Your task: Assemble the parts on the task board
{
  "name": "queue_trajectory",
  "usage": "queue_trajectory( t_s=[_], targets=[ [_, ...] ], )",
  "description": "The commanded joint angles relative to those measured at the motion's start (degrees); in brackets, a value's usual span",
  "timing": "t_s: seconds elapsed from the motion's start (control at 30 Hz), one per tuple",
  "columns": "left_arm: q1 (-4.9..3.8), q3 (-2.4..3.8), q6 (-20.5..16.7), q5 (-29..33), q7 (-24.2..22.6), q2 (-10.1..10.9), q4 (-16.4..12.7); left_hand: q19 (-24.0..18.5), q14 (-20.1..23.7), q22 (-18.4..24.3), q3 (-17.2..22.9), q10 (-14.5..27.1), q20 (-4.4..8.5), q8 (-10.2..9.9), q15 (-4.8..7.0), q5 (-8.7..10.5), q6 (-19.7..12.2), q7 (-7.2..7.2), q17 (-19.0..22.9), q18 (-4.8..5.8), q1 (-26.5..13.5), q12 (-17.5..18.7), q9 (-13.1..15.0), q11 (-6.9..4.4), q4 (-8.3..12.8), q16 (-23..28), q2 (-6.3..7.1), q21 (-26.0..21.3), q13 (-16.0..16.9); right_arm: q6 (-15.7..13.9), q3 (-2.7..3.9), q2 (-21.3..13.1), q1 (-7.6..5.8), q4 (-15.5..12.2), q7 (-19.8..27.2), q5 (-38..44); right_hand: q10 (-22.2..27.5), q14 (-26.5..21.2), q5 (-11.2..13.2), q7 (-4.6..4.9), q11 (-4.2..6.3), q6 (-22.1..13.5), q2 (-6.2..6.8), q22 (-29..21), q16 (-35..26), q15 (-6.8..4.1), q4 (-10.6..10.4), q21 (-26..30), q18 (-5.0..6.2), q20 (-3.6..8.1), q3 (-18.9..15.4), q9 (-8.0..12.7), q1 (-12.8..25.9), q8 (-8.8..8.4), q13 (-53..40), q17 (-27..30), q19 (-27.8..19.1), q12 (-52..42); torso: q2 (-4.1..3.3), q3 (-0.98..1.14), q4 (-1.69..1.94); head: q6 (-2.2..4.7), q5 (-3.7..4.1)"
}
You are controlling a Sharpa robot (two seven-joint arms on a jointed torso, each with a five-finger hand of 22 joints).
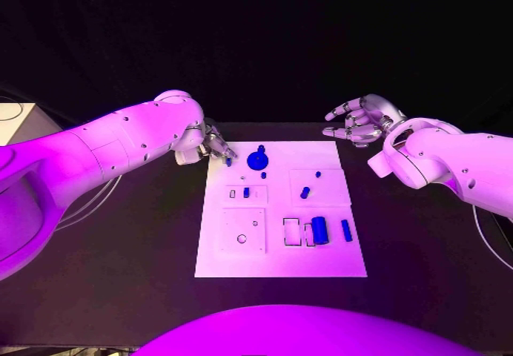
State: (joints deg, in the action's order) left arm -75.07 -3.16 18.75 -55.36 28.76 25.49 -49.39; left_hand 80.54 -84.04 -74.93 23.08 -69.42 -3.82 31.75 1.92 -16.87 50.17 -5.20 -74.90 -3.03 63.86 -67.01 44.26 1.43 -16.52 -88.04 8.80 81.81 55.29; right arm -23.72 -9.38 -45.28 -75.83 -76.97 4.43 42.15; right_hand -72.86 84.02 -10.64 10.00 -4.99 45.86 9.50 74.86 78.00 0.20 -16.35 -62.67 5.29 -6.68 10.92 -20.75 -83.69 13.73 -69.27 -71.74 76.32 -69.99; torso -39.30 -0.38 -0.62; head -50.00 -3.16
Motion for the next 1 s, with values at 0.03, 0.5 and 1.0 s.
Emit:
queue_trajectory(
  t_s=[0.03,0.5,1.0],
  targets=[
    [0.01,0.05,0.3,0.7,0.0,0.0,-0.2,0.3,-5.0,-0.4,-0.4,-0.1,0.01,0.2,0.38,-0.03,0.5,0.1,-12.9,-0.38,0.0,-0.2,0.1,-0.41,0.0,-0.3,-0.3,0.0,0.0,0.5,0.01,0.0,0.02,0.0,0.6,0.2,0.3,0.5,-0.3,-0.01,0.03,-0.6,0.17,-0.1,-0.2,0.36,0.0,0.2,0.51,0.05,0.4,-0.1,0.5,0.19,0.0,0.1,-0.3,0.4,-0.03,0.0,-0.06,0.0,-0.1],
    [0.02,0.04,-0.5,0.7,0.0,0.0,0.0,0.3,-5.0,-0.4,3.5,-0.1,0.72,1.8,1.11,-0.15,-0.4,0.91,-12.9,-0.39,4.9,-0.1,1.2,-1.2,2.3,-0.4,-2.32,-0.1,-0.3,0.6,0.01,0.1,0.05,0.1,0.6,0.2,0.3,0.5,-0.3,-0.01,0.03,-0.6,0.17,-0.1,-0.2,0.36,0.0,0.2,0.51,0.05,0.4,-0.1,0.5,0.19,0.0,0.1,-0.3,0.4,-0.08,-0.02,-0.08,0.0,-0.04],
    [0.02,0.04,-0.3,3.1,-0.4,0.3,-0.3,0.4,-5.1,-0.8,13.9,-0.4,0.97,4.3,1.23,0.19,-1.9,0.89,-13.1,-0.34,7.6,0.1,2.7,-1.33,8.6,-0.5,-2.24,-0.1,-1.0,0.7,0.01,0.2,0.09,0.3,0.5,0.2,0.3,0.5,-0.3,-0.01,0.03,-0.6,0.17,-0.1,-0.2,0.36,0.0,0.2,0.51,0.05,0.4,-0.1,0.5,0.19,0.0,0.1,-0.3,0.4,-0.08,0.0,-0.07,0.0,0.01]
  ],
)
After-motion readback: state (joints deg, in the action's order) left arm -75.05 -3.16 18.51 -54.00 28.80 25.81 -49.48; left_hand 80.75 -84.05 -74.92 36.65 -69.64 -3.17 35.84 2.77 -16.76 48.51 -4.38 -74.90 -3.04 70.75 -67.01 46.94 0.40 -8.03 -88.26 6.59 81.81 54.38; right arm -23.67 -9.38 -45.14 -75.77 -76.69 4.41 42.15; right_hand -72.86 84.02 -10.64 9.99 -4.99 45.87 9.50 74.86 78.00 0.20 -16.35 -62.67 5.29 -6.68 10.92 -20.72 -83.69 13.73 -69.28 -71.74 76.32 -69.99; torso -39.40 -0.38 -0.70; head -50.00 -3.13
